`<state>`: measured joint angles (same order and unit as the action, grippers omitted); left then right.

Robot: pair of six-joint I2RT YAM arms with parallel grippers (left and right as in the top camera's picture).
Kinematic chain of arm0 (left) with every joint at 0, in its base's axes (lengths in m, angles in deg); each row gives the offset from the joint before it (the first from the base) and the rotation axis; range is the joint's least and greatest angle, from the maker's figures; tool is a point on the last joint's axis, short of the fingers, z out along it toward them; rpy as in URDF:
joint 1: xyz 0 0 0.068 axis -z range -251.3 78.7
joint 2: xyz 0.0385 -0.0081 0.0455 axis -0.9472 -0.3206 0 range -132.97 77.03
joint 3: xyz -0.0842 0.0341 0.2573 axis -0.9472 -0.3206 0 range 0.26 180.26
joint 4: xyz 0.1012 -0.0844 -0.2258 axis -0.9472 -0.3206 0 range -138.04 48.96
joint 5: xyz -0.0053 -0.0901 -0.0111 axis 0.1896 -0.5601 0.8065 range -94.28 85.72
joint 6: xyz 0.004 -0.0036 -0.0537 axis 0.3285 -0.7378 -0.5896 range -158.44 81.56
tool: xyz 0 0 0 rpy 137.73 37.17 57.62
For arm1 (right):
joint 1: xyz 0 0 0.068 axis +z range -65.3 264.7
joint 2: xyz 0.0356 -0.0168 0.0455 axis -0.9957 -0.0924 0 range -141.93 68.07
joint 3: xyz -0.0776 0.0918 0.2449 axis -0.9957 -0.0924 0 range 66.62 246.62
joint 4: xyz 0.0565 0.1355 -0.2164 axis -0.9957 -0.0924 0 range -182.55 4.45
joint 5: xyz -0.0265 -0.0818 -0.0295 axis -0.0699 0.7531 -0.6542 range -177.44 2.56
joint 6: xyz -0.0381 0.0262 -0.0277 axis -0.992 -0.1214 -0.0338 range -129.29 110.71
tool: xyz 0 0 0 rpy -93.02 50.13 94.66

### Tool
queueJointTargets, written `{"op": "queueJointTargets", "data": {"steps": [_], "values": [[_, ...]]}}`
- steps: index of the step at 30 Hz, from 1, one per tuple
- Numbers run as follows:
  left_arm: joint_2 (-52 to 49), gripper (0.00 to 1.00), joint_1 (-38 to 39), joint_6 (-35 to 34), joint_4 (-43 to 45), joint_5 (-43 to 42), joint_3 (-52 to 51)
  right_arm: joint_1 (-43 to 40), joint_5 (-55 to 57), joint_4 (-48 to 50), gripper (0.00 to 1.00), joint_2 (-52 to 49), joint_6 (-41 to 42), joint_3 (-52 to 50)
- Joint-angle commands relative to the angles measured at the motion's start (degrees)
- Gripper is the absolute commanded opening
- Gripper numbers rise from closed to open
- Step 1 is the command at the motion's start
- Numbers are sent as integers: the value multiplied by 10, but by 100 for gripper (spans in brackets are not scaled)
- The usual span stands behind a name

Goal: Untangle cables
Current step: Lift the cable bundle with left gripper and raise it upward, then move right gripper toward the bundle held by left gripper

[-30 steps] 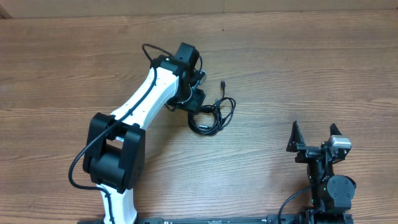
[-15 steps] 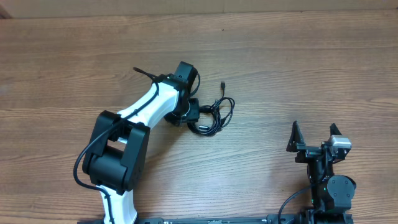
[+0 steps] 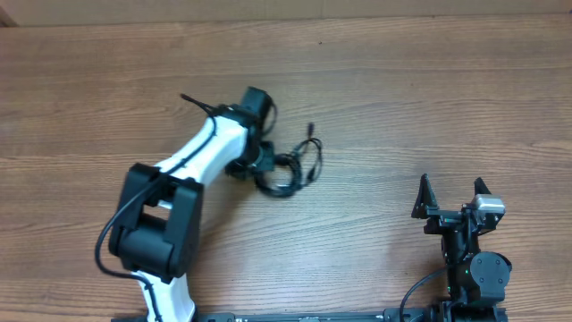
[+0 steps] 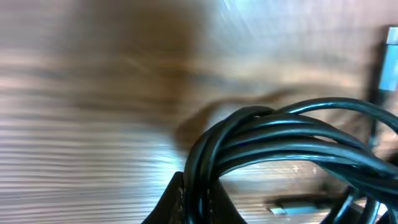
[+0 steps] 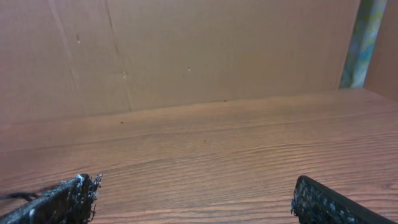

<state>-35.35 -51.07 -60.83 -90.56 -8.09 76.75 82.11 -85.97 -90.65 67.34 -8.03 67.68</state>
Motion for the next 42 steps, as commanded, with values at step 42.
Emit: {"op": "queueJointTargets", "data": {"steps": [42], "values": [[260,4,-20,171,-177,-94,112,18,-526,4,100,-285,620,249]]}}
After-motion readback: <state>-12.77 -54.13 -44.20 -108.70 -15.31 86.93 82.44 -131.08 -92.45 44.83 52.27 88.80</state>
